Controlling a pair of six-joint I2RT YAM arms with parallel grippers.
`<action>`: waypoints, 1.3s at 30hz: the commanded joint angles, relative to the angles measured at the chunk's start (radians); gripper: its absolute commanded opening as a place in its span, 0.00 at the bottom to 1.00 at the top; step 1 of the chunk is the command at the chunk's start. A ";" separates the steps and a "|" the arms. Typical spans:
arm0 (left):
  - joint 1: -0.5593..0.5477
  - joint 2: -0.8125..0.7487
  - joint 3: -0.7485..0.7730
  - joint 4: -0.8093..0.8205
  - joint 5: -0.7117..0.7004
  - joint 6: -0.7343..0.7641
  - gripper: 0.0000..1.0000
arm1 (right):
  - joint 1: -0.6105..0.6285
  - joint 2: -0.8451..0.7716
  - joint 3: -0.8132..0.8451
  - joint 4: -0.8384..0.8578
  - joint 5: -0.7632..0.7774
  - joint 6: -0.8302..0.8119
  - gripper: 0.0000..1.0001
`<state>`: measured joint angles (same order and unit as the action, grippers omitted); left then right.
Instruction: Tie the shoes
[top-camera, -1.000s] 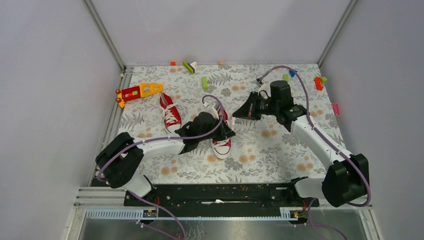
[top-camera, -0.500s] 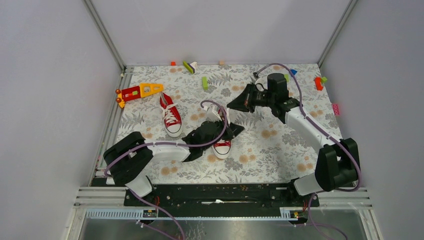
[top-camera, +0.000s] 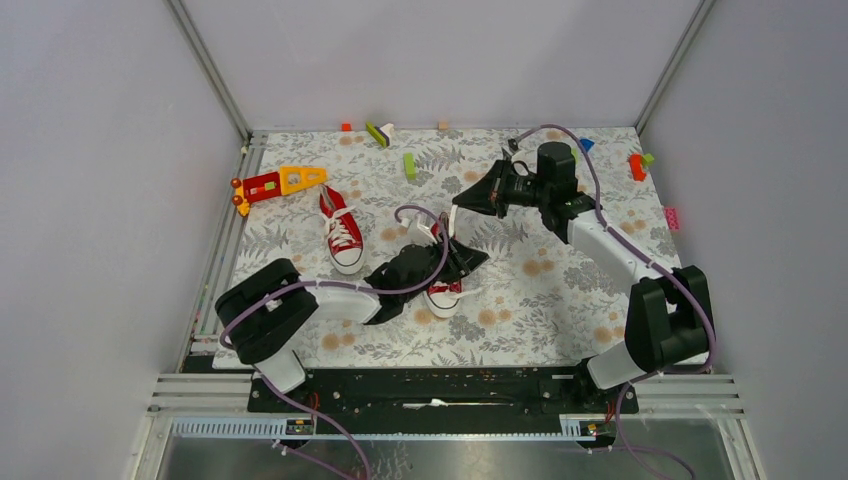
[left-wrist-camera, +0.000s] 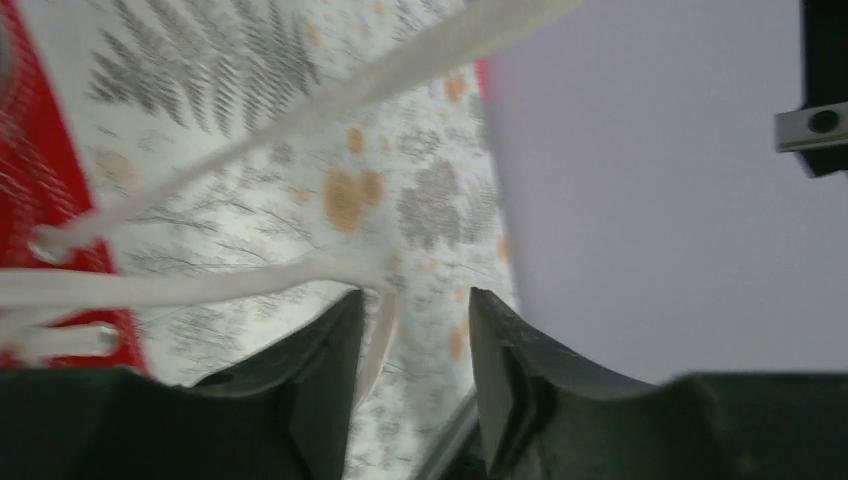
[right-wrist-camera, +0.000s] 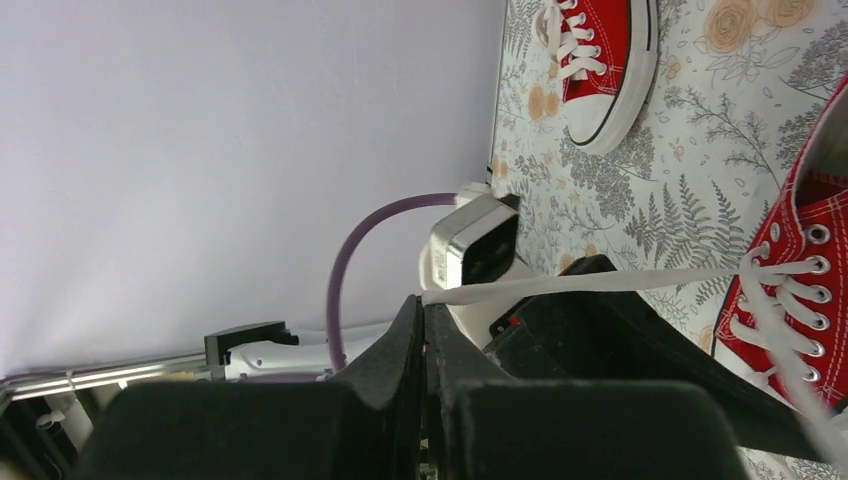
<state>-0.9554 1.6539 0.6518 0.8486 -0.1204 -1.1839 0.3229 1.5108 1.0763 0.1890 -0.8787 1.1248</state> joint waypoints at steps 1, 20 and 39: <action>0.017 -0.097 0.079 -0.225 0.009 0.175 0.53 | -0.039 -0.043 -0.015 0.022 -0.021 -0.023 0.00; 0.194 -0.309 0.215 -0.842 0.232 0.744 0.60 | -0.054 -0.149 -0.144 -0.305 0.141 -0.417 0.00; 0.223 0.021 0.580 -1.146 0.393 1.167 0.54 | 0.102 -0.090 -0.307 -0.210 0.276 -0.433 0.00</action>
<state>-0.7361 1.6703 1.1717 -0.2714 0.2089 -0.1234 0.4023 1.3926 0.7952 -0.1143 -0.6353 0.6682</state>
